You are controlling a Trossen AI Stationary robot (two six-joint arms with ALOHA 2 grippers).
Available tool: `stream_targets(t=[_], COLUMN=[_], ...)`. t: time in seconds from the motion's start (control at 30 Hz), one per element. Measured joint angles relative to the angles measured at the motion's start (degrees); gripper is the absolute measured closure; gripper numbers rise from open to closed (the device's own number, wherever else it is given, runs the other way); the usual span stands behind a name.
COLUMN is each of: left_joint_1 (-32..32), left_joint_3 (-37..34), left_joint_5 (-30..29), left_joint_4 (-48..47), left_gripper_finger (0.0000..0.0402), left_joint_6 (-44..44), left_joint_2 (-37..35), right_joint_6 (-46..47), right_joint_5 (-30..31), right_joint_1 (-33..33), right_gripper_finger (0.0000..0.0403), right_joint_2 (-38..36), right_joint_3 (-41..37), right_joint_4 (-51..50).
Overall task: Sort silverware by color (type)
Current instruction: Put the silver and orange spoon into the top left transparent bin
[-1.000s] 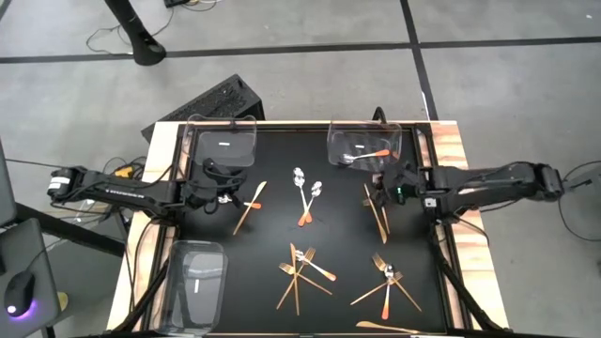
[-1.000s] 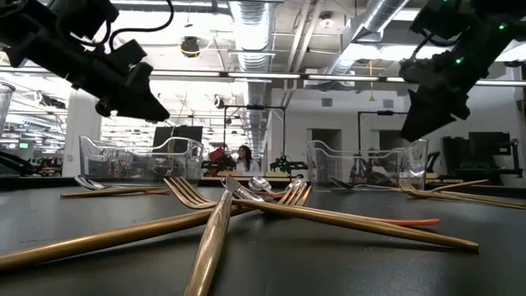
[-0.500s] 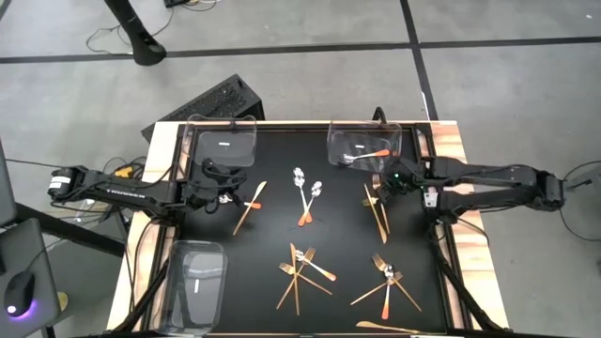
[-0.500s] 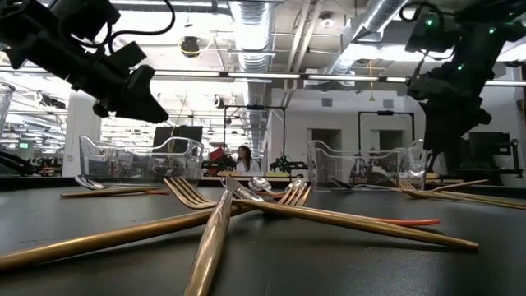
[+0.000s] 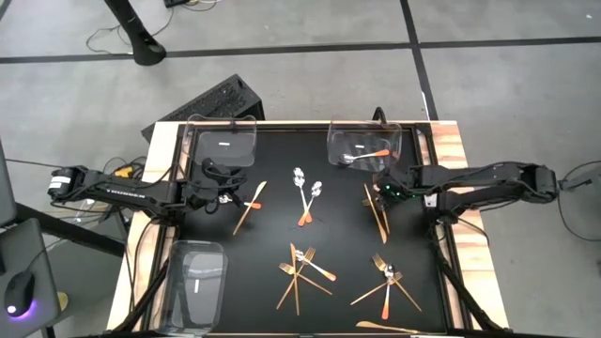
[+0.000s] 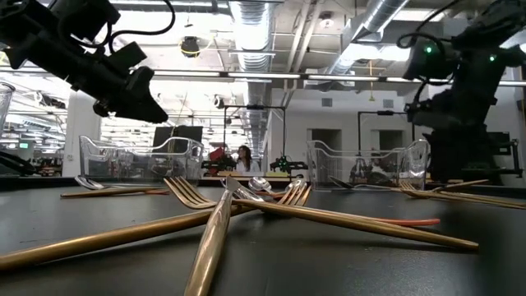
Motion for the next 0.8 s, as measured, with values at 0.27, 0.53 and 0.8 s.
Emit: stream_targets(t=[0.27, 0.53, 0.8], left_joint_1=[0.00, -0.13, -0.13], left_joint_3=[0.00, 0.00, 0.36], left_joint_5=[-0.04, 0.37, 0.39], left_joint_4=[-1.52, -2.56, -2.23], left_gripper_finger=[0.0294, 0.0294, 0.0294], left_joint_6=[-1.33, -3.08, -3.85], left_joint_2=[0.00, 0.00, -0.22], right_joint_6=[1.71, 3.85, -8.31], right_joint_5=[-0.44, -5.46, -8.52], right_joint_1=[1.07, 7.39, 2.63], right_gripper_finger=[0.0227, 0.0227, 0.0227], right_joint_2=[0.86, 0.30, 4.10], right_joint_3=[-0.71, 1.42, 4.63], right_joint_4=[0.06, 12.82, 24.41])
